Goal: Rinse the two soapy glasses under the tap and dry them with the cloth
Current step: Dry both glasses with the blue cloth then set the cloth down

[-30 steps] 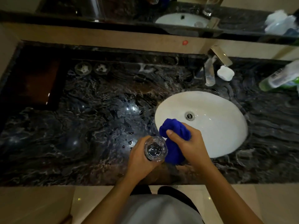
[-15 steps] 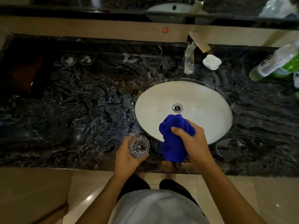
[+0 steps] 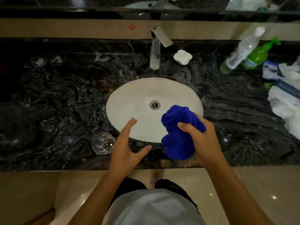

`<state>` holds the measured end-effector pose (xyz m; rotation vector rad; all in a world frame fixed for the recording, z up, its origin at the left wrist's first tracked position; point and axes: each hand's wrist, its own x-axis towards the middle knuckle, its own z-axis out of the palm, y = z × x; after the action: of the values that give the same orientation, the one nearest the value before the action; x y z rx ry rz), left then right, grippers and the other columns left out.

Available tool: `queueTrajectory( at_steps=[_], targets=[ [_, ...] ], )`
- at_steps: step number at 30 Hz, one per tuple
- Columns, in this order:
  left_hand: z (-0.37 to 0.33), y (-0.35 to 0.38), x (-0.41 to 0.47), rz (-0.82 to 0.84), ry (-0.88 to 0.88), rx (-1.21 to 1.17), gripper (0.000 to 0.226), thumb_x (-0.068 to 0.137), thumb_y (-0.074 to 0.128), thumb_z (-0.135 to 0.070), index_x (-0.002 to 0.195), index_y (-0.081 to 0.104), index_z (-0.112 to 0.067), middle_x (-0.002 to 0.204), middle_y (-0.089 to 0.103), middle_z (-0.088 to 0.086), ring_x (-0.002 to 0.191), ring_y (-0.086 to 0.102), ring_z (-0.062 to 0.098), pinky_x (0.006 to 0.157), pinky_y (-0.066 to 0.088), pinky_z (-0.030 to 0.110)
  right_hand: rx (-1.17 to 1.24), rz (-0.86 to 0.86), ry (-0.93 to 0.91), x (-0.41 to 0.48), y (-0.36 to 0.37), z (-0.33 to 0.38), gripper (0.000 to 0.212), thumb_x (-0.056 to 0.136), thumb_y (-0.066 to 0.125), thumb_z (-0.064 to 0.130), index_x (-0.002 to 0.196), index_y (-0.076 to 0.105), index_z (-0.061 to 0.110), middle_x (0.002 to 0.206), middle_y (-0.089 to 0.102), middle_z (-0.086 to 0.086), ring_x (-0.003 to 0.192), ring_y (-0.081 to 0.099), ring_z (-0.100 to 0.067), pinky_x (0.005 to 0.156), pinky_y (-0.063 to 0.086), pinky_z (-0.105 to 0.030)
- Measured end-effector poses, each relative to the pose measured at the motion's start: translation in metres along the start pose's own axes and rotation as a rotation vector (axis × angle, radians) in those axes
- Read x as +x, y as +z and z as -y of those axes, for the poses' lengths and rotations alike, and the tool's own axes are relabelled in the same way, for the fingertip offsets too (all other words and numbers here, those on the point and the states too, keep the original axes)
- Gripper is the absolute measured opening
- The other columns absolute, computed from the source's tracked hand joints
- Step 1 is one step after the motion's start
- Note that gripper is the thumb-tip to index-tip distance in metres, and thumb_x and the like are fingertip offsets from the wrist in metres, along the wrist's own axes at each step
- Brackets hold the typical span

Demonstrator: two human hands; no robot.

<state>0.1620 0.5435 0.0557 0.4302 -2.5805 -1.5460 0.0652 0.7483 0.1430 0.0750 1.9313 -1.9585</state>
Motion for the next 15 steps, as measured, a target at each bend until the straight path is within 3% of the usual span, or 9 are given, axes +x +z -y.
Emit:
queueTrajectory(
  at_steps=[2,7,11,15],
  targets=[
    [-0.007,0.041,0.014,0.160,0.013,-0.029,0.098,0.077,0.089,-0.032,0.155,0.030,-0.039,0.159,0.041,-0.012,0.147,0.036,0.002,0.120,0.033,0.029,-0.010,-0.024,-0.021,-0.007,-0.025,0.005,0.025,0.094,0.063,-0.002,0.095,0.073,0.021,0.086,0.073,-0.003,0.081,0.068,-0.020,0.071,0.056,-0.032],
    [-0.014,0.129,0.030,0.461,0.040,-0.006,0.105,0.077,0.088,-0.038,0.160,0.024,-0.030,0.163,0.033,-0.015,0.145,0.031,-0.004,0.119,0.031,0.024,-0.020,-0.092,-0.033,-0.027,-0.080,0.007,0.024,0.089,0.066,0.007,0.102,0.076,0.025,0.093,0.076,-0.008,0.086,0.072,-0.025,0.073,0.058,-0.031],
    [-0.010,0.168,0.030,0.470,0.022,-0.046,0.103,0.072,0.092,-0.039,0.156,0.034,-0.025,0.156,0.046,-0.011,0.140,0.044,0.003,0.116,0.040,0.031,-0.016,-0.131,0.003,-0.041,-0.111,0.000,0.033,0.081,0.061,0.013,0.108,0.076,0.023,0.101,0.076,-0.013,0.095,0.072,-0.032,0.079,0.058,-0.033],
    [-0.014,0.188,0.025,0.385,0.010,-0.105,0.088,0.069,0.093,-0.037,0.143,0.046,-0.033,0.135,0.061,-0.017,0.123,0.060,0.003,0.102,0.053,0.036,-0.054,-0.117,0.042,-0.051,-0.119,-0.007,0.043,0.081,0.059,0.011,0.112,0.075,0.035,0.106,0.077,-0.005,0.098,0.073,-0.024,0.081,0.060,-0.032]
  ],
)
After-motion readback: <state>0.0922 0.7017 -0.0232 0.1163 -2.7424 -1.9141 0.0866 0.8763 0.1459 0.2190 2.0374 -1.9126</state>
